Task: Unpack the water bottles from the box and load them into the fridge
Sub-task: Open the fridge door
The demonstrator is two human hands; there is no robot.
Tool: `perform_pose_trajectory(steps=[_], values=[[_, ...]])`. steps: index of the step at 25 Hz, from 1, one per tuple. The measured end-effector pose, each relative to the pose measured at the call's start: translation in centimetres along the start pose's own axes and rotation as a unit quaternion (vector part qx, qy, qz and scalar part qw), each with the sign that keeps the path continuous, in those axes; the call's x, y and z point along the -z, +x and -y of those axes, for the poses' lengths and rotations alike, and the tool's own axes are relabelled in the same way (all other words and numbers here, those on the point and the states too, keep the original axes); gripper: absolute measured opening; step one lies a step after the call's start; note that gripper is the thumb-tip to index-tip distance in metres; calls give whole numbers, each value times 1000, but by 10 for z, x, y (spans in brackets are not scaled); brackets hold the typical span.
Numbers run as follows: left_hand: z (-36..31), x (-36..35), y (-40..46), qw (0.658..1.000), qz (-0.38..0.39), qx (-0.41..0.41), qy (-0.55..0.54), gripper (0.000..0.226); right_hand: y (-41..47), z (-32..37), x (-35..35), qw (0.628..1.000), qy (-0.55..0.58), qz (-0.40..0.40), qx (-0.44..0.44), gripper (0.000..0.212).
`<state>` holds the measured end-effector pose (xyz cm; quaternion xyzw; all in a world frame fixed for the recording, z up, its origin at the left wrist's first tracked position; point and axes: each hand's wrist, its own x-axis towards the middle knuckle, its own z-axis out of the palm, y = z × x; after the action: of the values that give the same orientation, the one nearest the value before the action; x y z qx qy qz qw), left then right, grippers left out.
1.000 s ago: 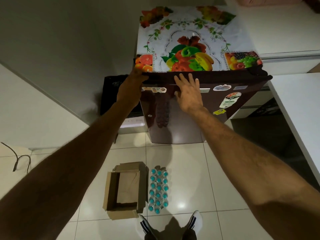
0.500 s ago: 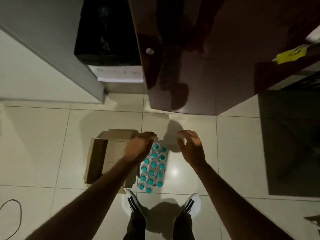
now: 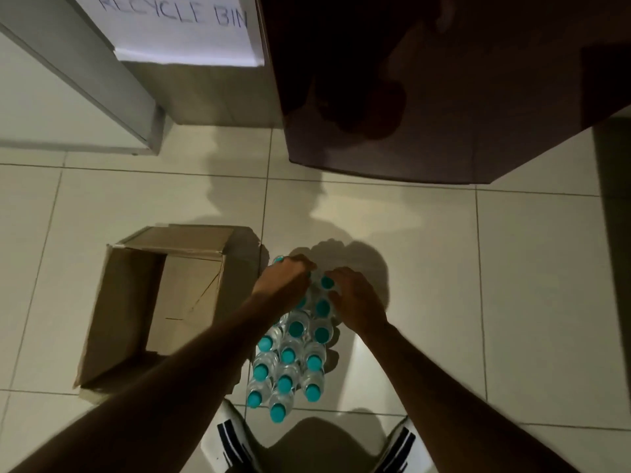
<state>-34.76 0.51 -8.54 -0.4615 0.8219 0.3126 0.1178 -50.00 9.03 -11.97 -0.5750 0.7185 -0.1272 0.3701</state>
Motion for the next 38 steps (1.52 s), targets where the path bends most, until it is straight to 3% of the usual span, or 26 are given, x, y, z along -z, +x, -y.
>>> perform_pose_trajectory(steps=[8,13,16,20,26,38], values=[[14,-37,17,1000,-6,-5,16,25,17,-13,-34,1000,20,-7,14,16],[1,-38,23,999,-35,-10,-22,19,18,-23,-27,998,16,-56,-7,10],[-27,-32,15,997,-52,-36,-45,25,-14,-36,-14,993,47,-102,-22,5],[-63,-41,-8,994,-9,-110,-21,29,-85,-50,3,984,55,-160,-60,18],[-80,-92,-64,987,91,-135,-3,28,-168,-55,-35,974,102,-110,-169,18],[-60,-123,-89,969,161,-172,68,37,-194,-37,-110,970,134,-31,-199,29]])
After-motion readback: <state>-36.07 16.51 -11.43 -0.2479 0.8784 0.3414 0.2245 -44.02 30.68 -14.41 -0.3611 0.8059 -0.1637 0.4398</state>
